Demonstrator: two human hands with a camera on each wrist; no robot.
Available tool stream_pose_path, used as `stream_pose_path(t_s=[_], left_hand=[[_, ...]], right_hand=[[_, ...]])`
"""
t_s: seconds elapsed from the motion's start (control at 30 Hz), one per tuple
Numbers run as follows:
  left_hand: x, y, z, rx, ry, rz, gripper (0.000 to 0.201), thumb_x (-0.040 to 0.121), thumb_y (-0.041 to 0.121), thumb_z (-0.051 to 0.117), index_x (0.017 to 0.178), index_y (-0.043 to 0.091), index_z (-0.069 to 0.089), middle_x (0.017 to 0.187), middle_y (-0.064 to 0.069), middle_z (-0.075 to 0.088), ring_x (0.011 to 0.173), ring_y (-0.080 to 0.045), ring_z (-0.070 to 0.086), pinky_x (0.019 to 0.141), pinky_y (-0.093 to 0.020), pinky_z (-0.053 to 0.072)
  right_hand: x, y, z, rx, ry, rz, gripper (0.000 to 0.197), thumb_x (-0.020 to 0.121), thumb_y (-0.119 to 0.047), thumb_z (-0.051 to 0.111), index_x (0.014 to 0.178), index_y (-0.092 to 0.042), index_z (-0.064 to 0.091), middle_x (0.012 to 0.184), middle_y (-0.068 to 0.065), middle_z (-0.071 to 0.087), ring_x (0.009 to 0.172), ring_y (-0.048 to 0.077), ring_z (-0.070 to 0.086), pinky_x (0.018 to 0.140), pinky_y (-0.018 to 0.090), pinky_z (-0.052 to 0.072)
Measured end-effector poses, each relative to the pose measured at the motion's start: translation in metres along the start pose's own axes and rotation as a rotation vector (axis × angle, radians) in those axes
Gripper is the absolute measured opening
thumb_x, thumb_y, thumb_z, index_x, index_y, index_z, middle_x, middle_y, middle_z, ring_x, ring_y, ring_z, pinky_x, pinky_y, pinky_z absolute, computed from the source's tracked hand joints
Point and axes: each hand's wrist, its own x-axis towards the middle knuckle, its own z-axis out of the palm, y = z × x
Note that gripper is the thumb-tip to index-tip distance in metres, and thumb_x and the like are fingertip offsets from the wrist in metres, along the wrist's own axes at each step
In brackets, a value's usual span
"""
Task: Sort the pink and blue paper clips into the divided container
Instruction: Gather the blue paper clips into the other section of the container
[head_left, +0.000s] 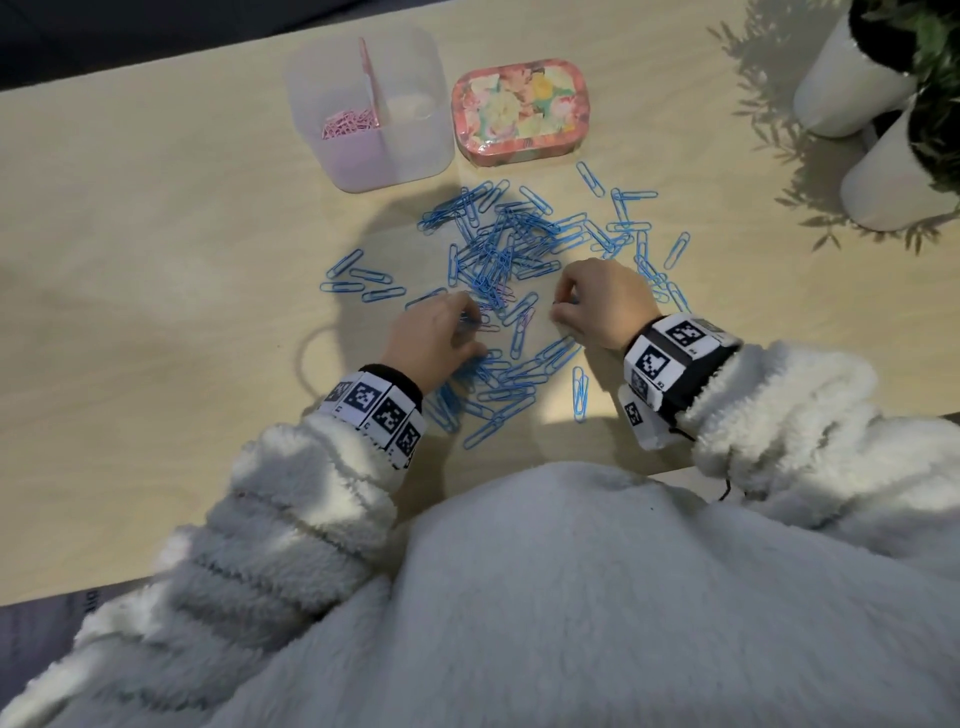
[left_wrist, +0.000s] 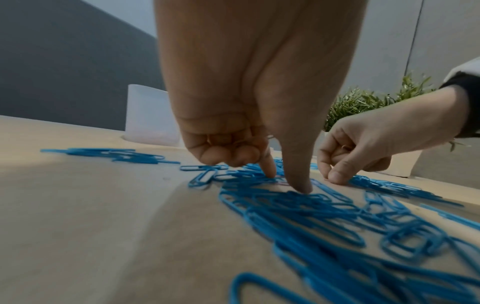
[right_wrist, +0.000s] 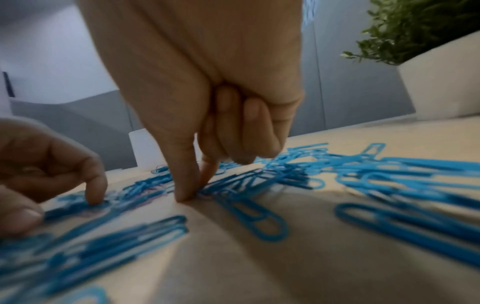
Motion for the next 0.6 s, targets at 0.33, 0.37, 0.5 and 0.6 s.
stream_pose_path(t_s=[0.33,0.37,0.5,0.6], left_hand=[[0.013,0.006,0.004,0.101,0.032,0.169,0.013,0.087,0.019,0.055,0.094,0.01,0.061,0.099,-0.01,0.062,0.096,-0.028,0.056,0.078,-0.037,0.042],[0.014,0.005,0.005,0.107,0.018,0.171,0.014,0.088,0.018,0.053,0.094,0.007,0.06,0.099,-0.012,0.061,0.096,-0.029,0.055,0.078,-0.036,0.041],[0.013,0.001,0.005,0.034,0.049,0.197,0.014,0.089,0.012,0.048,0.09,0.0,0.055,0.093,-0.018,0.058,0.086,-0.03,0.052,0.076,-0.035,0.039],[0.01,0.001,-0.001,-0.211,0.095,0.085,0.009,0.089,0.012,0.047,0.085,0.006,0.051,0.078,-0.006,0.055,0.067,-0.018,0.047,0.06,-0.023,0.036]], right_hand=[[0.011,0.008,0.0,0.308,-0.107,-0.023,0.015,0.084,-0.01,0.053,0.069,-0.014,0.049,0.058,-0.003,0.047,0.057,0.017,0.046,0.054,0.025,0.033],[0.01,0.008,-0.001,0.443,-0.089,-0.009,0.021,0.087,-0.01,0.051,0.067,-0.016,0.045,0.057,-0.001,0.046,0.049,0.012,0.045,0.048,0.024,0.033],[0.009,0.001,-0.001,0.762,-0.115,0.038,0.022,0.09,0.0,0.042,0.075,-0.016,0.042,0.061,0.005,0.055,0.034,0.003,0.045,0.035,0.017,0.033],[0.011,-0.011,0.002,0.417,-0.121,-0.14,0.011,0.081,-0.008,0.059,0.086,-0.018,0.056,0.056,-0.007,0.045,0.046,0.001,0.044,0.052,0.02,0.034]])
